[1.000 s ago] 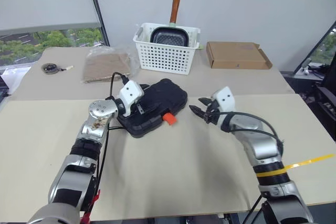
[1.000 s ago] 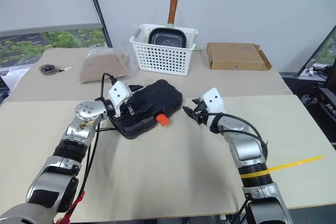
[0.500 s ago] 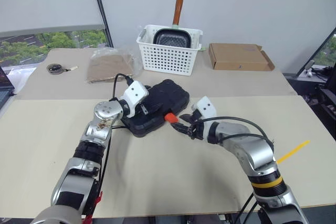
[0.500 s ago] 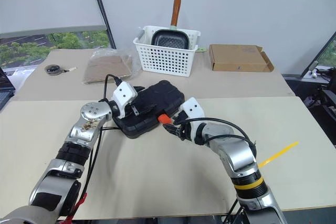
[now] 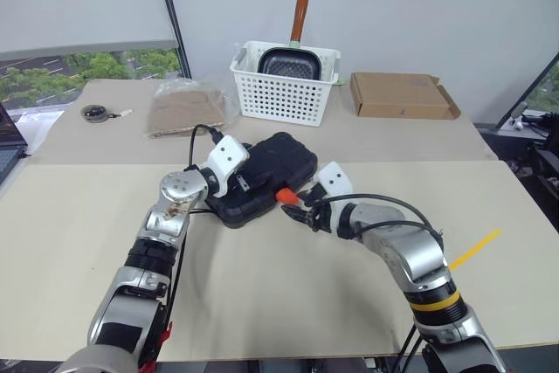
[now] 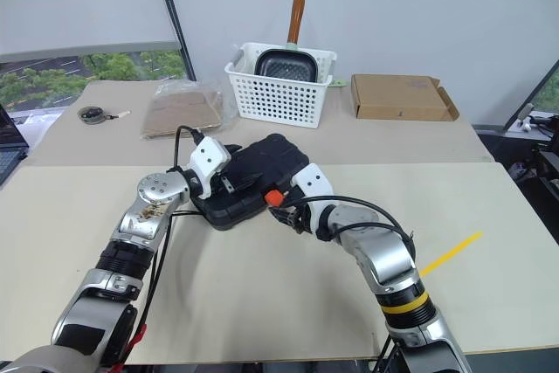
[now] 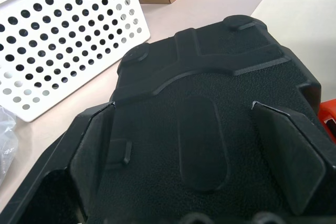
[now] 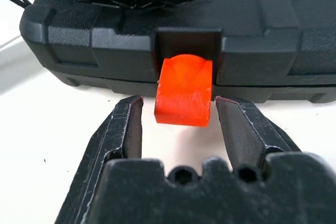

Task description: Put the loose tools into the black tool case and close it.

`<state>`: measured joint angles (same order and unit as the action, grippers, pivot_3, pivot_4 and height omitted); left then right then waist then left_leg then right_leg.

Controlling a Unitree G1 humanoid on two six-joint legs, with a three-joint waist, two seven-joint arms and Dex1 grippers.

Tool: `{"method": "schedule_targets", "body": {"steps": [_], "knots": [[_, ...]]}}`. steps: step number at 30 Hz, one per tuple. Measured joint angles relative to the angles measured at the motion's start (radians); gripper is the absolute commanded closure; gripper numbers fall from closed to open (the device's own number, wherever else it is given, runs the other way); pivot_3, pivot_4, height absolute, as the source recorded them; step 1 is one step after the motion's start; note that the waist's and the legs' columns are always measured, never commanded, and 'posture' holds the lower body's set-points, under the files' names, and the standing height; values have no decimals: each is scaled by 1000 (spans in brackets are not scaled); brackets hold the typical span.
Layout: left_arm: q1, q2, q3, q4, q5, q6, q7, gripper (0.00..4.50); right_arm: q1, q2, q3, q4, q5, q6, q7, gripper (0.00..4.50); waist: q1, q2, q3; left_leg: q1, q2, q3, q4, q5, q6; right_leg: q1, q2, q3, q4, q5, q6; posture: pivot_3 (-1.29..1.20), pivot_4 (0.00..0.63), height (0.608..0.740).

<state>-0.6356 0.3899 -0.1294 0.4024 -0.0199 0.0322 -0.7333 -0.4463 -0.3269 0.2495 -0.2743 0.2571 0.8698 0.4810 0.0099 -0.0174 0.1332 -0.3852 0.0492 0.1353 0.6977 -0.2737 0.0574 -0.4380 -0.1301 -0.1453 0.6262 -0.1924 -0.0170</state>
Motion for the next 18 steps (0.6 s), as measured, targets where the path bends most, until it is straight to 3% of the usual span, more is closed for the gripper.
{"method": "schedule_targets", "body": {"steps": [1, 6, 7, 18], "knots": [[0, 0, 0, 0, 0, 0, 0, 51, 0, 0, 3, 3, 0, 1, 0, 1925, 0, 0, 0, 0, 0, 0, 0, 0, 0, 0, 0, 0, 0, 0, 0, 0, 150, 700], [1, 0, 0, -2, 0, 0, 1, 0, 0, 1, 6, 10, -4, 1, -4, 3262, 0, 0, 0, 0, 0, 0, 0, 0, 0, 0, 0, 0, 0, 0, 0, 0, 150, 700], [2, 0, 0, -3, 0, 0, 2, 0, 0, 1, 6, 11, -4, 1, -5, 3346, 0, 0, 0, 0, 0, 0, 0, 0, 0, 0, 0, 0, 0, 0, 0, 0, 150, 700], [6, 0, 9, 0, 0, 0, 4, 0, 17, 39, 7, 42, -23, -82, -11, 3350, 0, 0, 0, 0, 0, -1, -1, 0, -1, 0, 0, 0, -1, 0, 0, 0, 150, 700]]}}
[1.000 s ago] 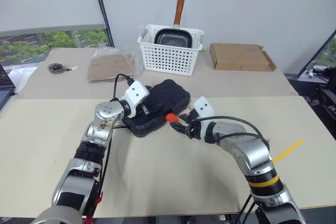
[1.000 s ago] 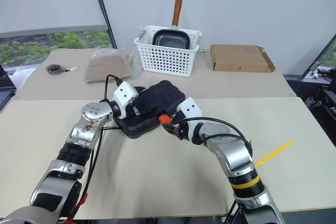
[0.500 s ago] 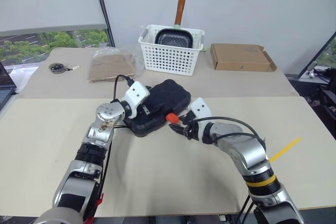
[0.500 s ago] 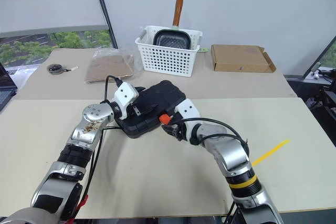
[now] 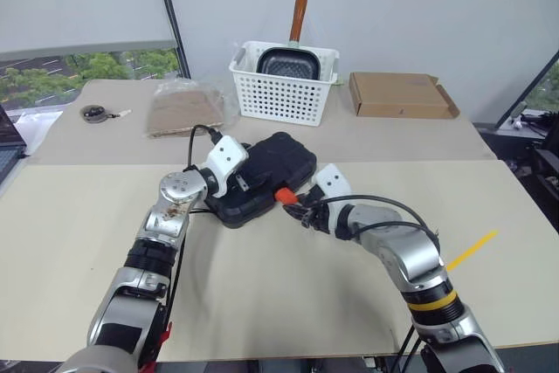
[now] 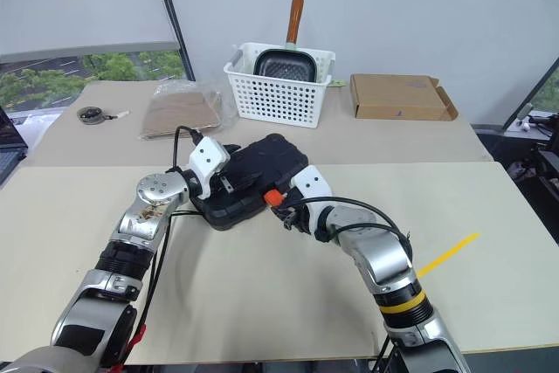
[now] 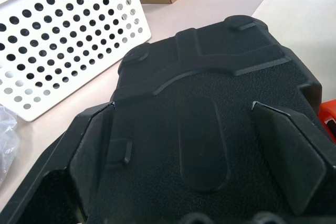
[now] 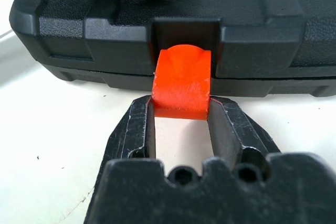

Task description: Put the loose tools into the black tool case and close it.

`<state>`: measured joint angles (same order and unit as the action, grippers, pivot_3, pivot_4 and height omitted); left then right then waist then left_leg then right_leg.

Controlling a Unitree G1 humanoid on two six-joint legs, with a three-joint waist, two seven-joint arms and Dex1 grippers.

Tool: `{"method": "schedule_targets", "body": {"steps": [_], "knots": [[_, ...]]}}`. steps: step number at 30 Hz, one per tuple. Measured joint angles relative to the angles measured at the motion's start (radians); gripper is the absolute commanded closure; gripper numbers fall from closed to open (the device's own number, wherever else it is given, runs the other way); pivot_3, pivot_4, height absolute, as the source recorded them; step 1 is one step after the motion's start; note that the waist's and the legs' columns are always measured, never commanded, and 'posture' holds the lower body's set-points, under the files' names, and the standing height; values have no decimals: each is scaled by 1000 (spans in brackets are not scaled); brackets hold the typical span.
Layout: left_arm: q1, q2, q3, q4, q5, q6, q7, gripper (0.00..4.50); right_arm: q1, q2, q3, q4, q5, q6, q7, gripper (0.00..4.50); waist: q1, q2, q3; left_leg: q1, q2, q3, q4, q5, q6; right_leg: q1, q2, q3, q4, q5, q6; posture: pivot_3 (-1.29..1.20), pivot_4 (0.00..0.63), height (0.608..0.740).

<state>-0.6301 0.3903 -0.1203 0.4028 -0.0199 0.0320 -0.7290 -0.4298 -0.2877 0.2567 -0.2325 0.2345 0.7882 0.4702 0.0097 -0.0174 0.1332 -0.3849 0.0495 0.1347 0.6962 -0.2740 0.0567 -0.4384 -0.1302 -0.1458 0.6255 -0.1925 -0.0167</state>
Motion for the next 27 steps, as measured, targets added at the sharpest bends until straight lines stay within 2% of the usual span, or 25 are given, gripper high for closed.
{"method": "schedule_targets", "body": {"steps": [2, 8, 16, 18, 19, 20, 21, 25, 27], "knots": [[1, 0, 1, 1, 0, 0, 1, 0, 21, 24, 0, 24, -17, -70, -4, 3350, 0, 0, 0, 0, 0, 0, 0, -4, -7, 0, 0, 0, 0, 0, 0, 0, 150, 700], [4, -1, 4, 0, 0, 0, 2, 0, 101, 76, -18, 123, -39, -317, -8, 3350, -2, 0, 0, 1, 0, 1, -1, -4, -7, 0, 0, 0, 0, 0, 0, 0, 150, 700], [7, 2, 7, 1, 0, 0, 2, 0, 88, 106, -5, 217, -75, -418, 9, 3350, -7, 0, 0, 3, 1, 0, -1, -4, -8, 1, 0, -1, 0, 0, 1, 0, 150, 700], [7, 0, 7, 2, 0, 1, 2, 0, 75, 111, 1, 232, -85, -417, 9, 2338, -11, 0, 0, 3, 2, 0, -1, -3, -9, 0, 0, -1, 1, 0, 1, 0, 150, 700], [7, -3, 6, 2, 0, 1, 2, 0, 63, 115, 4, 247, -94, -406, 7, 2129, -12, 0, 0, 3, 2, 0, -1, -3, -10, 0, 0, -2, 1, 0, 1, 0, 150, 700], [7, -7, 5, 2, 0, 0, 2, 0, 57, 119, 5, 258, -96, -390, 5, 1631, -11, 1, 0, 2, 2, -1, -1, -3, -10, 0, 0, -2, 1, 1, 2, 0, 150, 700], [7, -9, 5, 1, -1, 0, 2, 0, 57, 120, 5, 263, -96, -383, 5, 1451, -11, 1, 0, 2, 2, -1, -2, -3, -10, 0, 0, -2, 1, 1, 2, 0, 150, 700], [8, -15, 0, -10, -6, 0, -9, 0, 58, 100, 6, 258, -98, -340, 18, 1451, -6, 1, 0, 0, 1, -1, -2, -3, -10, -1, 0, -2, 0, 0, 1, 0, 150, 700], [10, -18, -4, -17, -10, 0, -10, 0, 76, 42, 4, 200, -94, -295, 50, 1451, -3, 1, 0, -2, 0, -1, -2, -4, -7, -1, -1, -2, -2, 0, 1, 0, 150, 700]]}}
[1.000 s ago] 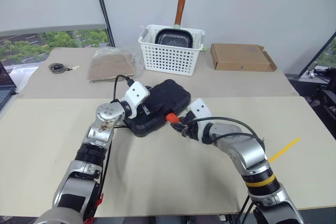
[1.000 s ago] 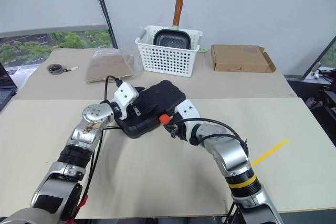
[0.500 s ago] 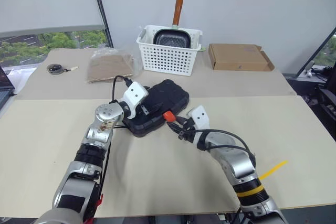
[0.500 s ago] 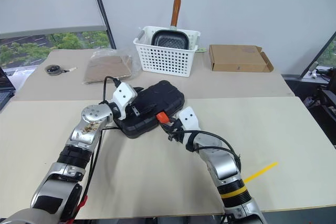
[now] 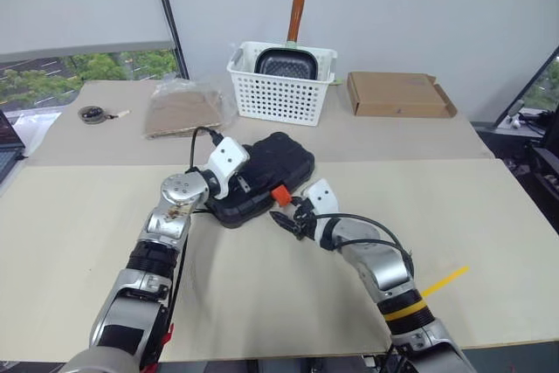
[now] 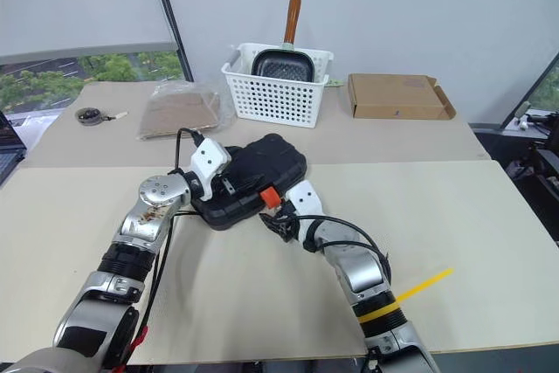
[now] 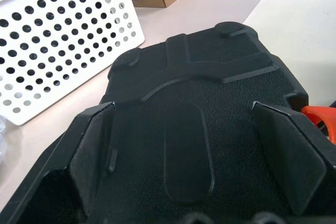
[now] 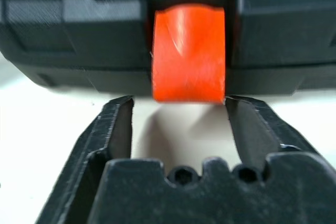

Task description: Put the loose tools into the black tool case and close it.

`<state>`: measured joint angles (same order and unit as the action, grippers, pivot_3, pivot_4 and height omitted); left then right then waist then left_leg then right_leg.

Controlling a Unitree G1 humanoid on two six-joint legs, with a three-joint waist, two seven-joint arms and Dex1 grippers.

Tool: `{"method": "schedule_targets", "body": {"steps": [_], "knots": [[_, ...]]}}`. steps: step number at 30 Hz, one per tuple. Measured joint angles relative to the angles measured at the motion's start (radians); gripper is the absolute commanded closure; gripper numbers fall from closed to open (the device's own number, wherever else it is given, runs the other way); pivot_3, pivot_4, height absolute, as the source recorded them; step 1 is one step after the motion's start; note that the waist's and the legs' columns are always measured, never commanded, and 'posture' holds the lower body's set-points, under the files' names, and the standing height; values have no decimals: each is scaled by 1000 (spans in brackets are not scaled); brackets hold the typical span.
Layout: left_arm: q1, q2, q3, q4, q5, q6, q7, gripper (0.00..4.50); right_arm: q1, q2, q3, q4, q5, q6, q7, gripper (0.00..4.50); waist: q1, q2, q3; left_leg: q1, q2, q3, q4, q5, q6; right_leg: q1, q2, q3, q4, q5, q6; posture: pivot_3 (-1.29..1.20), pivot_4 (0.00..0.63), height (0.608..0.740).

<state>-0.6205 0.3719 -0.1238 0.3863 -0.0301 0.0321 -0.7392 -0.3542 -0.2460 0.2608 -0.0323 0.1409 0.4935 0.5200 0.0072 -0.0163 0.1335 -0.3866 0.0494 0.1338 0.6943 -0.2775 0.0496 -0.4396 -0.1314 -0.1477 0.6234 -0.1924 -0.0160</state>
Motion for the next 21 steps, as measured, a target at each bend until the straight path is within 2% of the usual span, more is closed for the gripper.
{"method": "schedule_targets", "body": {"steps": [3, 6, 7, 8, 13, 21], "knots": [[0, 2, 1, -1, 0, 0, 0, 0, 19, -59, -11, -73, 4, 60, 27, 1451, 2, 0, 0, 0, 0, 0, 0, -1, 1, 0, 0, 0, -2, 0, 0, 0, 150, 700], [-1, 4, 1, 2, 0, 0, 3, 0, 21, -93, -31, -150, 38, 131, 49, 2143, 3, 0, 0, 0, 0, -1, 0, -1, 1, 0, 0, -1, -2, 0, 0, 0, 150, 700], [-2, 4, 1, 5, 0, 0, 3, 0, 21, -96, -41, -172, 42, 151, 51, 2608, 4, 0, 0, 0, 0, -1, 0, -2, 1, 0, 0, -1, -2, 0, 0, 0, 150, 700], [-2, 4, 1, 6, 0, 0, 3, 0, 19, -98, -44, -183, 44, 161, 52, 2821, 4, 0, 0, 0, 0, -1, 0, -2, 1, 0, 0, -1, -2, 0, 0, 0, 150, 700], [-10, 1, 0, 18, 0, -3, 2, 0, -11, -64, -54, -203, 72, 207, 33, 4486, 4, 0, 0, 0, 0, -2, 0, -2, 1, 0, 0, -2, -2, 0, 0, 0, 150, 700], [-12, 0, -4, 19, 0, -5, 0, 0, -40, -20, -33, -149, 62, 208, 1, 4486, 4, 0, 0, 0, 0, -2, 0, -2, 1, 1, 0, -2, -3, 0, 1, 0, 150, 700]]}}
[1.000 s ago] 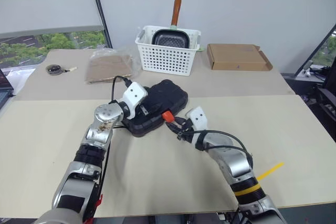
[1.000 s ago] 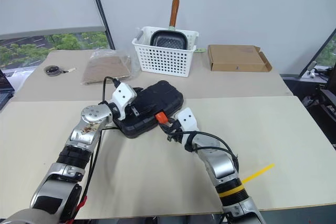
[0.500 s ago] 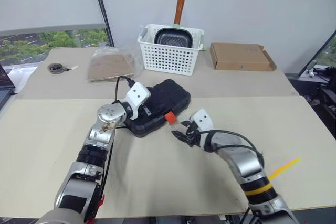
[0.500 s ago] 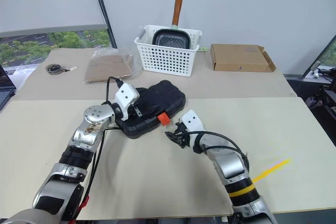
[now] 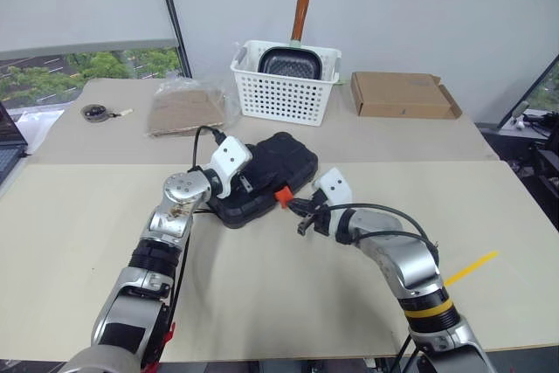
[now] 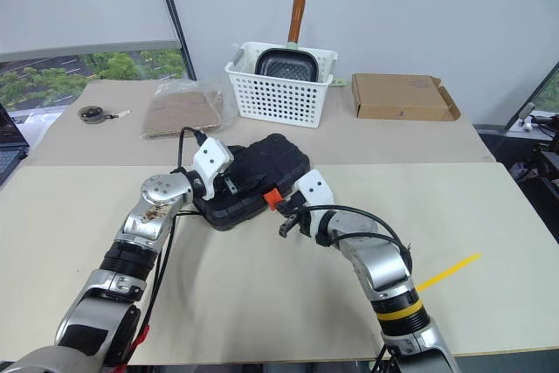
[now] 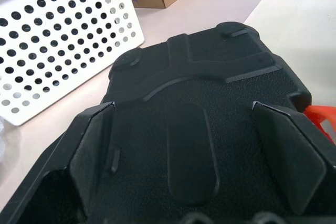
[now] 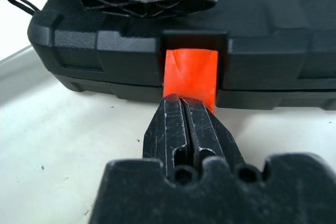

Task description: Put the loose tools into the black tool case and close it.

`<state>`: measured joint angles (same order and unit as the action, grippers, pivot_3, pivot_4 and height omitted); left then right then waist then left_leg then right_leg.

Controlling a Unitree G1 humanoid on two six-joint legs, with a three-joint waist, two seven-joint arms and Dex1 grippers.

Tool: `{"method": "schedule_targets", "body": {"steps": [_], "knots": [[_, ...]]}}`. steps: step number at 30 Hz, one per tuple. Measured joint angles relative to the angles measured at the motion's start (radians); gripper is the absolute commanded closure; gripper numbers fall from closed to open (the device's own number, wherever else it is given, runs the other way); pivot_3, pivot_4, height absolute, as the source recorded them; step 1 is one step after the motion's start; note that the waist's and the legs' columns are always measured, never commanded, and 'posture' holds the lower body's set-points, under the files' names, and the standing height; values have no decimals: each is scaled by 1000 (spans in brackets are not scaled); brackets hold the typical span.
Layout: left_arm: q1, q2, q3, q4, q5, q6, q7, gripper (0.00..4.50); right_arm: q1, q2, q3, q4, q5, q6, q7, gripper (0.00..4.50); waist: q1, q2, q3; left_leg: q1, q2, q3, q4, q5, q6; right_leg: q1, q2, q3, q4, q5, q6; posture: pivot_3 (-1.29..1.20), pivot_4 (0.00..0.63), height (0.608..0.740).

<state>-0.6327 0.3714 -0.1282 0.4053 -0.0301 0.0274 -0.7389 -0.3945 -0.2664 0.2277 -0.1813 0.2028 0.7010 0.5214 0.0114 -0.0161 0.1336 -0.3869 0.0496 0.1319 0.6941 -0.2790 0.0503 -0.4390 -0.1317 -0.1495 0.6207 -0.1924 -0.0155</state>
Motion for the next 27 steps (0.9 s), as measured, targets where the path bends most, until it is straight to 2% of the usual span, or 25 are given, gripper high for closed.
{"method": "schedule_targets", "body": {"steps": [12, 27], "knots": [[9, 8, 3, -6, 0, 0, 12, 0, -37, 46, 15, 94, -31, -40, -6, 4486, -3, 0, 0, 0, 1, 0, 0, 0, 0, 0, 0, 0, 0, 0, 0, 0, 150, 700], [21, 12, 17, -12, 0, 3, 24, 0, -90, 80, 15, 111, -33, -47, -7, 4486, -12, 1, 1, 1, 2, 0, 0, 0, -1, -1, 0, 0, 1, 0, 1, 0, 150, 700]]}}
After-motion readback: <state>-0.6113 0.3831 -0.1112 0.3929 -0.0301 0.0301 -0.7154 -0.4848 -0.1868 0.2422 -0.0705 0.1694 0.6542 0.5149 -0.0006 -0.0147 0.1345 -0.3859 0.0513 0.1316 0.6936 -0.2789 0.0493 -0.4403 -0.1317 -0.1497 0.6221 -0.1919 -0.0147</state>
